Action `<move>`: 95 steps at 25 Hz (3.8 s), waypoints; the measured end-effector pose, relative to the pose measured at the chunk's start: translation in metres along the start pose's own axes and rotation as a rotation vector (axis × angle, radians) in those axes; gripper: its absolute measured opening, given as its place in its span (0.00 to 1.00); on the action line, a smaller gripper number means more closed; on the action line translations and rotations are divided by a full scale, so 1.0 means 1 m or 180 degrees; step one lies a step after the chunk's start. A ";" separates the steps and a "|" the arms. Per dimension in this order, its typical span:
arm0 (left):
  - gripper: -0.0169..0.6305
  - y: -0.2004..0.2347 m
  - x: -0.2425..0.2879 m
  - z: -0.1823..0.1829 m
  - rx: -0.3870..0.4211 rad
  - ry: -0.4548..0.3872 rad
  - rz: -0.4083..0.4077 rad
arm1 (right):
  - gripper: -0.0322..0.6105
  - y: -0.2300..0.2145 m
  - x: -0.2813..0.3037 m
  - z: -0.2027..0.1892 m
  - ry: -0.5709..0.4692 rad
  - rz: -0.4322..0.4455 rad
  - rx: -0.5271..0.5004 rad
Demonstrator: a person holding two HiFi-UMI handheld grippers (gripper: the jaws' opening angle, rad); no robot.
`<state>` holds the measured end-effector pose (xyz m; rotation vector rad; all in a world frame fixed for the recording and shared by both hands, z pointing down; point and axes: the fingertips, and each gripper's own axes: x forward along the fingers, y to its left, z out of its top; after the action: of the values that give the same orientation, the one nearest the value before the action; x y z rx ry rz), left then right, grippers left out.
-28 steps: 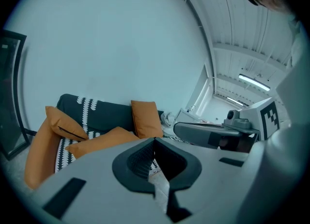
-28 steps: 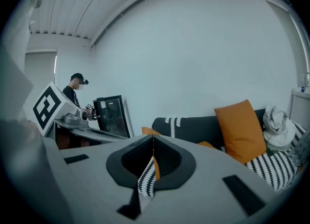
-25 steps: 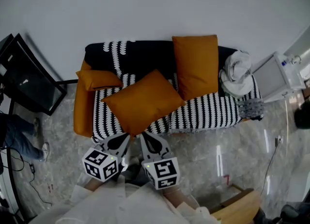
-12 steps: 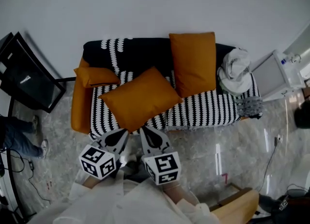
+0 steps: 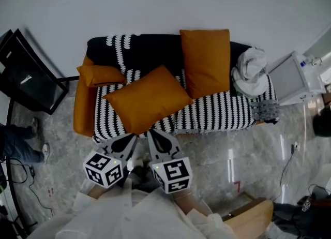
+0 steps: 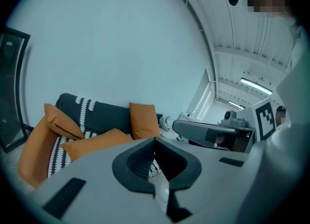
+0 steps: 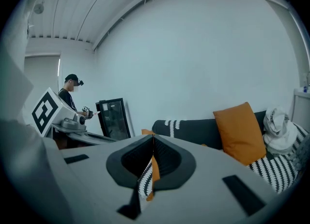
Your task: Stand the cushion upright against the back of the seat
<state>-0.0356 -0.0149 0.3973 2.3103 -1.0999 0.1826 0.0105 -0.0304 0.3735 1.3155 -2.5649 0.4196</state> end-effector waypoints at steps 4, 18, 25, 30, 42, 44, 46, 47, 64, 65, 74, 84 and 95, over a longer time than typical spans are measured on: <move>0.04 0.000 0.000 -0.009 -0.0090 0.0072 -0.0037 | 0.07 0.001 0.001 -0.006 0.0068 0.0006 0.0006; 0.04 0.031 0.011 -0.022 -0.0167 0.0207 -0.0058 | 0.07 -0.001 0.032 -0.030 0.0329 0.0111 0.0114; 0.04 0.044 0.023 -0.031 -0.0174 0.0267 0.0012 | 0.07 0.000 0.049 -0.044 0.0432 0.0213 0.0076; 0.04 0.060 0.033 -0.041 -0.0240 0.0272 0.0062 | 0.07 -0.007 0.066 -0.062 0.0500 0.0197 0.0093; 0.04 0.092 0.053 -0.088 -0.0410 0.0371 0.0179 | 0.07 -0.025 0.095 -0.104 0.0612 0.0165 0.0177; 0.04 0.099 0.057 -0.095 -0.0391 0.0398 0.0221 | 0.07 -0.028 0.100 -0.115 0.0645 0.0158 0.0190; 0.04 0.107 0.059 -0.102 -0.0404 0.0406 0.0263 | 0.07 -0.027 0.104 -0.126 0.0681 0.0171 0.0198; 0.04 0.112 0.059 -0.105 -0.0428 0.0397 0.0285 | 0.07 -0.026 0.106 -0.132 0.0690 0.0188 0.0192; 0.04 0.173 0.084 -0.171 -0.0720 0.0400 0.0485 | 0.07 -0.016 0.137 -0.226 0.1012 0.0335 0.0450; 0.04 0.174 0.085 -0.174 -0.0741 0.0395 0.0474 | 0.07 -0.015 0.138 -0.231 0.1013 0.0339 0.0481; 0.04 0.189 0.091 -0.204 -0.0862 0.0363 0.0517 | 0.07 -0.010 0.145 -0.268 0.1081 0.0336 0.0646; 0.04 0.206 0.101 -0.233 -0.0830 0.0503 0.0593 | 0.07 -0.007 0.163 -0.287 0.1091 0.0363 0.0774; 0.19 0.226 0.110 -0.254 -0.0776 0.0674 0.0738 | 0.07 -0.008 0.167 -0.309 0.1192 0.0380 0.0855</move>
<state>-0.1032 -0.0630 0.7446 1.9002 -1.2060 0.3528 -0.0567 -0.0511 0.7180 1.0398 -2.3318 0.9630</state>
